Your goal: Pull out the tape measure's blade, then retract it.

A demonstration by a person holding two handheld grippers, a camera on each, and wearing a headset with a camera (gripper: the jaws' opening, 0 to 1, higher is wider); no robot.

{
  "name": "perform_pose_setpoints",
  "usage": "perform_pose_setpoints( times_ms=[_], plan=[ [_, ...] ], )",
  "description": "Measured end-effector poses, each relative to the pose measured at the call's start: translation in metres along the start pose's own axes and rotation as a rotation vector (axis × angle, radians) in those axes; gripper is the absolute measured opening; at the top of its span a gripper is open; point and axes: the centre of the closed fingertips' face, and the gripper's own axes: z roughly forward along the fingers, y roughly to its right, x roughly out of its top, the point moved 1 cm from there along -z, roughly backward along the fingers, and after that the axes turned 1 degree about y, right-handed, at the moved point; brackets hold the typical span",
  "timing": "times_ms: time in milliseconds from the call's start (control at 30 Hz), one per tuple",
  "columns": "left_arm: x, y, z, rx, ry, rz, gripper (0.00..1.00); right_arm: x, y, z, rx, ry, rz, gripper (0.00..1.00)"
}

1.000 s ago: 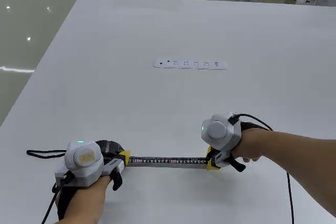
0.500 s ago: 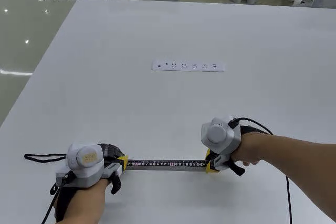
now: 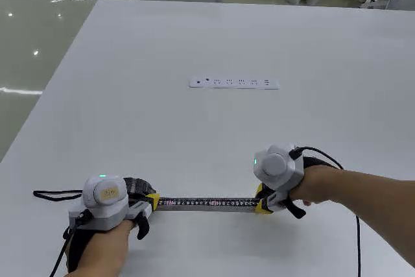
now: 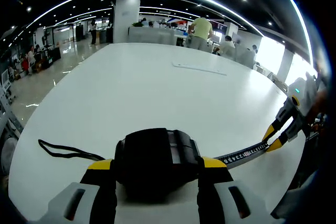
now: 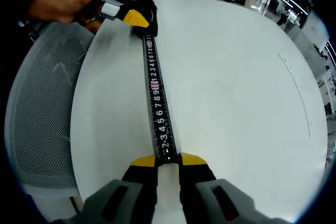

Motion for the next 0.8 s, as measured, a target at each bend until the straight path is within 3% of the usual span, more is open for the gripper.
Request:
perform_pose_setpoints(
  times_ms=[167, 800],
  plan=[
    [-0.0007, -0.0009, -0.0016, -0.021, -0.007, -0.015, 0.58, 0.0001, -0.0027, 0.0013, 0.030, -0.005, 0.018, 0.14],
    [-0.0010, -0.0003, -0.0023, -0.053, -0.009, -0.024, 0.57, 0.0083, -0.0044, 0.0034, 0.027, -0.005, 0.015, 0.14]
  ],
)
